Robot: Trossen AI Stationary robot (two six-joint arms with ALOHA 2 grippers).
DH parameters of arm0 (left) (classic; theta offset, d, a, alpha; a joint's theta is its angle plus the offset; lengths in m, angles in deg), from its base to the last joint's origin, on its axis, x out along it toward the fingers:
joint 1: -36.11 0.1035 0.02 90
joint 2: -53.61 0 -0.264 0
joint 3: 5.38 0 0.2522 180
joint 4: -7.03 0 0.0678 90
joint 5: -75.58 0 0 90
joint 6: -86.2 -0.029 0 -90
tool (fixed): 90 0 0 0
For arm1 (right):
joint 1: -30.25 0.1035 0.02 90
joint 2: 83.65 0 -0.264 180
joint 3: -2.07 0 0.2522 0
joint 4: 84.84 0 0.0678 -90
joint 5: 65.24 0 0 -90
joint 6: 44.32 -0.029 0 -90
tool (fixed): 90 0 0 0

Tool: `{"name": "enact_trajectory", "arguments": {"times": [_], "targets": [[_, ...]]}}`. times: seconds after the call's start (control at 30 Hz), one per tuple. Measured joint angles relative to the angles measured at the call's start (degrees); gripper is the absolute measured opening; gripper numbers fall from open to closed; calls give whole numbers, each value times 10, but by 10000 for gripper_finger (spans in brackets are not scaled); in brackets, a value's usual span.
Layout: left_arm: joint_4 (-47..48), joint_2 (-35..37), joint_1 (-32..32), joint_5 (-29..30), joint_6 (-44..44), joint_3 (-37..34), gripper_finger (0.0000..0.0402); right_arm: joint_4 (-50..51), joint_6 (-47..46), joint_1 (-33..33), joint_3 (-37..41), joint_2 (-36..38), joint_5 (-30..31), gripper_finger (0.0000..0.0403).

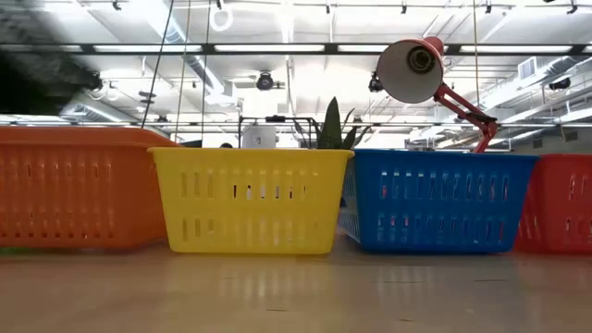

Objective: Stack baskets by color
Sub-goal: Stack the right black bin on top of the left black bin

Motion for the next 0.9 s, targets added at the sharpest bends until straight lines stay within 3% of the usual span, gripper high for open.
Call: {"name": "enact_trajectory", "arguments": {"times": [0.13, 0.23, 0.6, 0.77, 0.9], "targets": [[-1, -19, -89, -23, 136, -1, 14, -3, 8, -8, 0, 0, 0, 20], [1, -37, -129, -24, 186, -1, 14, -4, 8, -11, 0, 0, 0, 20], [-2, -138, -148, 16, 110, -7, 14, -8, 8, -12, 0, 0, 0, 20], [0, -146, -148, -56, 158, -75, 14, -8, 8, -12, 0, 0, 0, 20], [-3, -146, -153, -45, 153, -98, 14, -8, 8, -12, 0, 0, 0, 20]]}}
